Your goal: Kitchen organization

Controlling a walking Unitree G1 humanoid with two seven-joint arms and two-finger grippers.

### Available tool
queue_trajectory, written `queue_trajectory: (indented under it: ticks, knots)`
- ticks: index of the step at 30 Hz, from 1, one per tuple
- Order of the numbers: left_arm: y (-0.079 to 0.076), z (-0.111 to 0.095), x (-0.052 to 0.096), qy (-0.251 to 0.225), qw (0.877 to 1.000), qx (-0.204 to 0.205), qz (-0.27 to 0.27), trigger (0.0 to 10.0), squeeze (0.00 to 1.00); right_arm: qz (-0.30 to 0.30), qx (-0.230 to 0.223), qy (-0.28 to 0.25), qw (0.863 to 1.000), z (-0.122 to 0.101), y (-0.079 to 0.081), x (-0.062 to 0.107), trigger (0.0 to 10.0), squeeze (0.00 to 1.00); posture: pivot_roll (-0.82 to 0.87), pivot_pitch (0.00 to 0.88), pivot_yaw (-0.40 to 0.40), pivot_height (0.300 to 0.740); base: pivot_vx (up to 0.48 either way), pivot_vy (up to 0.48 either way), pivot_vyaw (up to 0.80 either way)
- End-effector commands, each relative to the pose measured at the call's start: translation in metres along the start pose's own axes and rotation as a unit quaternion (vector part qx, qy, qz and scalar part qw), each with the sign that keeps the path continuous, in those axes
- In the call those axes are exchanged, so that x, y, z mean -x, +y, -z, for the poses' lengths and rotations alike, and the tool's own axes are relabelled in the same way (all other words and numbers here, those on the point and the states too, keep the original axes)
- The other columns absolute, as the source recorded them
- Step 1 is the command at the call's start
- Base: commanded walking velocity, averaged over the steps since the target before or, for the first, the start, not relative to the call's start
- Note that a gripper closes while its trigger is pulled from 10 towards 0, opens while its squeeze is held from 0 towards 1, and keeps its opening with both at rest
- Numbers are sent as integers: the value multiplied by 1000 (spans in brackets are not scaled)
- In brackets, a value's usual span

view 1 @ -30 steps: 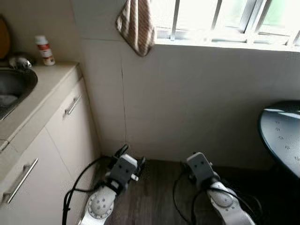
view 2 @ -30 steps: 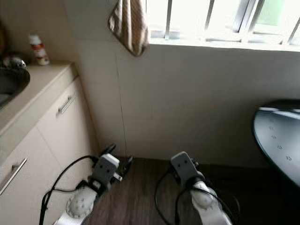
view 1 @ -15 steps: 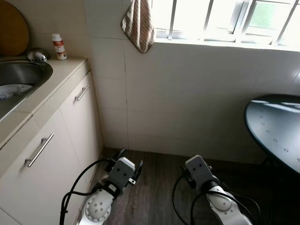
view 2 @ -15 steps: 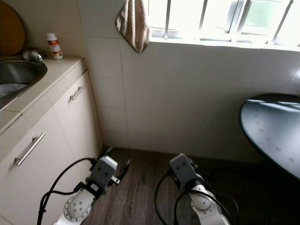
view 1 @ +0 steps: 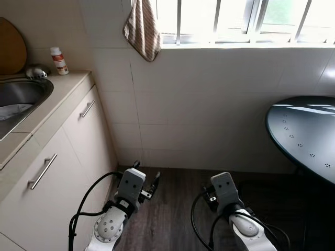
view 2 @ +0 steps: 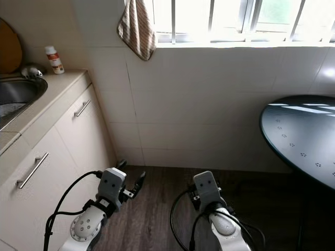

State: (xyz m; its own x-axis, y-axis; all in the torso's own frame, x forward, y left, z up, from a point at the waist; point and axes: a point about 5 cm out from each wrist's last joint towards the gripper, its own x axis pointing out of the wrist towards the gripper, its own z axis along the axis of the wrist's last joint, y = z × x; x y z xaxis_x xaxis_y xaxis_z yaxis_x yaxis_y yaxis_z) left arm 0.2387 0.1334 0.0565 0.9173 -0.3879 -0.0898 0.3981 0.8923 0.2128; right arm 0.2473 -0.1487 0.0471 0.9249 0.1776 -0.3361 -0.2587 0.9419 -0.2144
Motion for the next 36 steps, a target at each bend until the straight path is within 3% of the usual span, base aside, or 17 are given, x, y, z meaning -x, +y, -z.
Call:
queue_trajectory:
  ticks: [1,4,7,9,13,17,19,22,24,26,28,32,36]
  knots:
    - [0,-5,-5,-9,1000,-6,8,10000,0,9,-2,-25,1000,-12,-5,-5,10000,0,-10,0,37,740,0,0,0]
    - [-7,-6,-8,-1,1000,-13,11,10000,0,10,12,-13,1000,-10,-1,-2,10000,0,1,0,20,740,0,0,0]
    - [-10,-8,-2,-2,999,-29,16,10000,0,5,20,-22,1000,-11,1,5,10000,0,7,0,9,740,0,0,0]
    - [-4,-5,7,-2,1000,-29,2,10000,0,6,18,-30,999,-9,0,13,10000,0,20,0,-1,740,0,0,0]
    - [3,-7,7,0,1000,-30,-9,10000,0,19,22,-38,999,-11,-4,14,10000,0,26,0,-1,740,0,0,0]
    - [3,-8,11,10,998,-57,-6,10000,0,26,45,-45,998,-13,-7,18,10000,0,19,0,-2,740,0,0,0]
    - [7,-3,23,34,997,-74,-16,10000,0,26,74,-34,996,-9,-10,24,10000,0,5,0,3,740,0,0,0]
    - [8,7,33,61,996,-52,-47,10000,0,18,83,-6,996,5,-9,29,10000,0,8,0,6,740,0,0,0]
    - [5,12,32,68,995,-45,-50,10000,0,20,80,2,997,10,-10,27,10000,0,7,0,2,740,0,0,0]
    - [3,22,27,84,995,-14,-51,10000,0,12,64,19,998,18,-12,18,10000,0,9,0,0,740,0,0,0]
    - [6,26,21,99,994,0,-54,10000,0,14,75,20,997,19,-13,12,10000,0,10,0,-3,740,0,0,0]
    - [1,30,15,122,992,-16,-33,10000,0,1,115,17,993,20,-7,10,10000,0,10,0,2,740,0,0,0]
    - [0,35,16,129,991,-16,-38,10000,0,-3,115,19,993,24,-5,8,10000,0,15,0,-1,740,0,0,0]
